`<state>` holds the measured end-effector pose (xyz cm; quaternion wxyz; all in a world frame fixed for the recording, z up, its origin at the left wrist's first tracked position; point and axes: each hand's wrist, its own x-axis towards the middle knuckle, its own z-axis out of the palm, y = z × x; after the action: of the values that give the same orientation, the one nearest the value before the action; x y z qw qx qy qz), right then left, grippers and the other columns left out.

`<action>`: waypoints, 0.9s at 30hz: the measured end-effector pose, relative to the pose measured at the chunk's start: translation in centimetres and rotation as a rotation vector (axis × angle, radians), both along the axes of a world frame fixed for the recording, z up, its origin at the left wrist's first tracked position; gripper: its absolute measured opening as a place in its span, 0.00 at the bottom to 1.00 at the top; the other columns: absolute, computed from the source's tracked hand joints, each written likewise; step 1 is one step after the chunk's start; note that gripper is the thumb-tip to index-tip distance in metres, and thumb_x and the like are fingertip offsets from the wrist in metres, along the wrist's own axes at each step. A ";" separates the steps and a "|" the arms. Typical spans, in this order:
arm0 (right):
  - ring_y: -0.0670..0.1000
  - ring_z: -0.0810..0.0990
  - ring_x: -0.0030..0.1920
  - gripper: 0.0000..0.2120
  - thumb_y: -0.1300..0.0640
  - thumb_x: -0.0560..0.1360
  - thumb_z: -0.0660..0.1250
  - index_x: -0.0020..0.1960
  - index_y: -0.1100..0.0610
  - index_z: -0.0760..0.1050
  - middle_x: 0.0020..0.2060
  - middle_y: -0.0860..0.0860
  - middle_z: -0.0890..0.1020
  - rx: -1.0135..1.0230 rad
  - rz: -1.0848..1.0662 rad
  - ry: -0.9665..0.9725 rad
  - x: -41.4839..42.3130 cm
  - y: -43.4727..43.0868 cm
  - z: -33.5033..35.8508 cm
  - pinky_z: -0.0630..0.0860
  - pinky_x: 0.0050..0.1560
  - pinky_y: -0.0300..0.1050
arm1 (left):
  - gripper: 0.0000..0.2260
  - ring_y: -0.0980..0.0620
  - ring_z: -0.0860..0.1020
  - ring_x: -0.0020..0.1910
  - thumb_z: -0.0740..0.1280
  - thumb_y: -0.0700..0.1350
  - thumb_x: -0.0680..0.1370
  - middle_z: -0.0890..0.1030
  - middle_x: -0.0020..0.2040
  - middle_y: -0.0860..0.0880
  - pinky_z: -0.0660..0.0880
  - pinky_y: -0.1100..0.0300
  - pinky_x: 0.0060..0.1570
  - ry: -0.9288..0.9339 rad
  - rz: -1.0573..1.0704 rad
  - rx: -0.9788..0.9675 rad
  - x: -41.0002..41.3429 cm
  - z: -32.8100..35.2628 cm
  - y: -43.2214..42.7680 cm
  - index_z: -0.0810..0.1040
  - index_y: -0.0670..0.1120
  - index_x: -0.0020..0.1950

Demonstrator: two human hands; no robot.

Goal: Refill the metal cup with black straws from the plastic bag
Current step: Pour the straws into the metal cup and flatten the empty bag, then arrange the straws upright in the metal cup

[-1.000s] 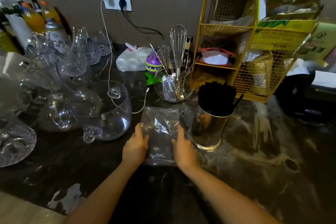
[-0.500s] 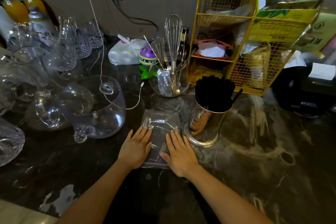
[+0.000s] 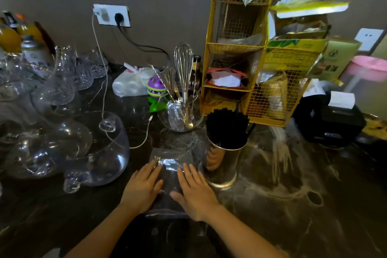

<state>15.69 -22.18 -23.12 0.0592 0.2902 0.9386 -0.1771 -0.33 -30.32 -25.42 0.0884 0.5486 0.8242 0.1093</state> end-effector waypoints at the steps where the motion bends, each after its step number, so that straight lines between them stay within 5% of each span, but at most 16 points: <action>1: 0.49 0.32 0.72 0.31 0.40 0.77 0.44 0.72 0.53 0.35 0.74 0.52 0.38 -0.009 -0.001 0.044 0.0 0.1 1.0 0.33 0.69 0.47 | 0.24 0.51 0.49 0.74 0.52 0.53 0.78 0.50 0.76 0.48 0.49 0.51 0.72 -0.020 -0.001 0.023 0.1 0.7 0.4 0.48 0.51 0.72; 10: 0.39 0.33 0.68 0.31 0.41 0.76 0.49 0.71 0.47 0.35 0.74 0.45 0.40 -0.005 0.032 0.524 2.0 0.8 13.3 0.36 0.67 0.38 | 0.25 0.49 0.55 0.73 0.60 0.47 0.77 0.58 0.74 0.44 0.54 0.52 0.72 -0.169 -0.164 0.480 3.0 12.3 5.5 0.53 0.48 0.71; 16: 0.36 0.51 0.65 0.30 0.47 0.75 0.60 0.72 0.46 0.49 0.71 0.44 0.57 0.088 -0.056 0.742 6.5 3.8 19.0 0.50 0.65 0.36 | 0.23 0.49 0.72 0.60 0.68 0.42 0.72 0.74 0.63 0.43 0.69 0.57 0.62 -0.390 -0.278 0.563 6.1 19.8 9.6 0.67 0.46 0.66; 19: 0.41 0.60 0.61 0.29 0.51 0.73 0.64 0.70 0.48 0.56 0.61 0.42 0.64 0.092 -0.169 0.773 8.5 6.1 20.0 0.59 0.61 0.38 | 0.21 0.54 0.73 0.50 0.69 0.40 0.70 0.76 0.53 0.48 0.69 0.74 0.47 -0.485 -0.340 0.486 7.2 22.0 11.9 0.71 0.46 0.62; 23: 0.47 0.73 0.42 0.27 0.55 0.70 0.69 0.65 0.52 0.64 0.52 0.49 0.72 0.007 -0.338 0.708 10.3 8.7 19.5 0.69 0.39 0.34 | 0.23 0.56 0.73 0.42 0.70 0.38 0.69 0.73 0.42 0.51 0.71 0.68 0.44 -0.574 -0.422 0.226 7.9 23.1 14.7 0.69 0.44 0.62; 27: 0.49 0.74 0.36 0.24 0.55 0.67 0.72 0.60 0.56 0.69 0.36 0.46 0.72 -0.096 -0.428 0.605 10.6 10.1 17.6 0.70 0.37 0.41 | 0.25 0.57 0.71 0.39 0.73 0.38 0.66 0.71 0.39 0.53 0.69 0.72 0.39 -0.495 -0.517 0.072 8.0 23.0 16.3 0.70 0.45 0.61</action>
<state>26.31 -12.09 -5.55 -0.2457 0.4114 0.8222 -0.3072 7.63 -13.98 -2.45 0.2908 0.6985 0.6075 0.2418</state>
